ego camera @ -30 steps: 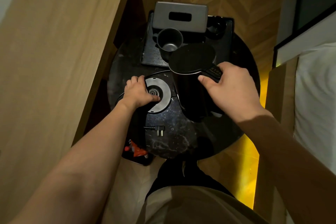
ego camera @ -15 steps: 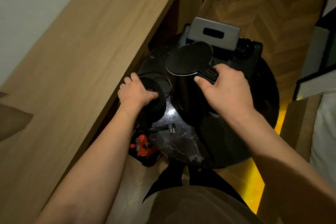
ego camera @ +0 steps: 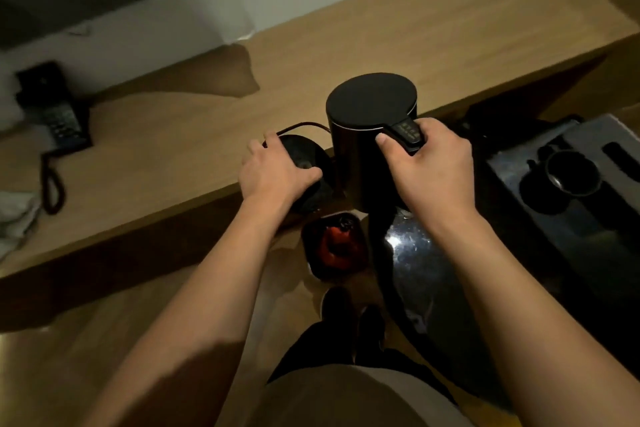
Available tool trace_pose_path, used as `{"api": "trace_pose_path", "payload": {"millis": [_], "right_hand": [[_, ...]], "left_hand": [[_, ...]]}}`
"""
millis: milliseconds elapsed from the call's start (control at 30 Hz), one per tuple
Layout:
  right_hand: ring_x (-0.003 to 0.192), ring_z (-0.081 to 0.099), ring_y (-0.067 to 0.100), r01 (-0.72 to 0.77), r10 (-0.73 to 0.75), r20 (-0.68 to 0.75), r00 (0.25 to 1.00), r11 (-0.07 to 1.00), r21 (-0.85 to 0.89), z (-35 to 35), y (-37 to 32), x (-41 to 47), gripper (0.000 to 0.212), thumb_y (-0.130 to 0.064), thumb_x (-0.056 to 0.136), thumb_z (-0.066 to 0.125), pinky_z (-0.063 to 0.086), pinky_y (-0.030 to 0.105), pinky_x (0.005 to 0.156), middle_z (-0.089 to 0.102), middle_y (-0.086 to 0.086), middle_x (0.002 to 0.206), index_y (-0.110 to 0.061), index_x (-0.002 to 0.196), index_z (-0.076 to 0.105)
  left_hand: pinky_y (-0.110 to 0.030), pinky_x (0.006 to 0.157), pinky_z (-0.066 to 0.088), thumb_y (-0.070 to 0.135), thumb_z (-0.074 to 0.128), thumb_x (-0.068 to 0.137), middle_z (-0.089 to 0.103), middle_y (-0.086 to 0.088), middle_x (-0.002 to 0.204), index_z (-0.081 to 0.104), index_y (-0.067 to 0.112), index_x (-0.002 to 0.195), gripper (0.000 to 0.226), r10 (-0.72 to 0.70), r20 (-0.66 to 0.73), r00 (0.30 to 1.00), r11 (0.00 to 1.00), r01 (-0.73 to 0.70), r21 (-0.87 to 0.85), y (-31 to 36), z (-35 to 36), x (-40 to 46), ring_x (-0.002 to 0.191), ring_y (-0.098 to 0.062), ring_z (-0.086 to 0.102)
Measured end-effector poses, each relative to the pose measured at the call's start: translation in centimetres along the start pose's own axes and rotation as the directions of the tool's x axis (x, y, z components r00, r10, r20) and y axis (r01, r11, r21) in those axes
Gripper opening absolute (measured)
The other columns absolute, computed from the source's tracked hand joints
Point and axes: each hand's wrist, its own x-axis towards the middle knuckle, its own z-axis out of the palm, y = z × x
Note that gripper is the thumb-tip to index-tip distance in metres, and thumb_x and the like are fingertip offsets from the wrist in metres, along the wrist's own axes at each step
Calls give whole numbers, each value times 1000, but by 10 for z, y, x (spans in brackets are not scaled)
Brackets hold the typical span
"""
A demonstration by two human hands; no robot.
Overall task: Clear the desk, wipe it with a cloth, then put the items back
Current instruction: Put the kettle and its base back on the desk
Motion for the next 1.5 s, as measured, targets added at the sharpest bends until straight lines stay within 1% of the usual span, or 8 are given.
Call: {"api": "trace_pose_path", "payload": {"millis": [233,500,633,800,1000,1133,1333,1500], "right_hand": [[90,66,21,219,-221,229,948,975,33,74,-75,-32,34,-46,91,65,57,44,80,69,2,95,-16,109,66],[77,60,6,366,-394,427,814,919,150,177,-165,-114,29,-44,91,65,58,35,72,62,-11,83,-20,108,65],[69,52,-5,452,-495,487,719,866,213,231,-212,-171,29,-43,91,66,44,17,59,53,-21,75,-20,108,65],[70,51,-7,518,-577,556,598,808,281,290,-264,-243,17,-43,92,64,40,17,57,52,-22,77,-31,99,54],[65,52,-2,559,-624,598,503,762,325,347,-318,-320,20,-46,91,64,33,17,55,54,-16,73,-27,91,56],[75,55,3,570,-680,630,376,706,421,388,-350,-372,19,-44,90,65,42,24,66,57,-13,81,-27,90,58],[71,50,-22,564,-739,625,252,636,526,456,-400,-433,19,-41,90,69,36,1,52,51,-21,73,-27,89,56],[73,53,-10,518,-756,635,160,611,598,520,-450,-468,24,-46,90,66,36,7,56,56,-21,82,-26,102,63]], "left_hand": [[-37,66,43,72,75,62,48,-12,133,38,19,144,105,-274,-50,960,961,272,-46,-122,-15,-27,113,-35,58],[-38,70,40,68,76,64,43,-14,133,32,17,145,105,-505,-73,860,859,492,-146,-287,-35,-83,113,-37,55],[-40,77,53,70,73,67,42,-13,133,31,16,147,105,-585,-71,808,802,565,-193,-371,-48,-119,111,-36,56],[-41,83,54,66,73,73,41,-13,137,29,14,149,102,-681,-84,727,715,637,-289,-466,-57,-163,117,-35,53],[-40,83,53,66,74,73,41,-13,140,27,15,151,104,-798,-127,589,591,725,-355,-556,-60,-217,120,-35,54],[-43,84,54,67,75,71,42,-11,137,29,16,150,104,-874,-121,470,477,787,-390,-616,-60,-247,119,-34,53],[-40,78,52,69,76,67,46,-11,134,35,18,145,102,-941,-143,306,337,864,-373,-698,-59,-270,114,-33,57],[-37,71,49,69,76,66,48,-12,130,37,16,142,100,-972,-130,193,227,911,-344,-770,-77,-267,111,-32,58]]}}
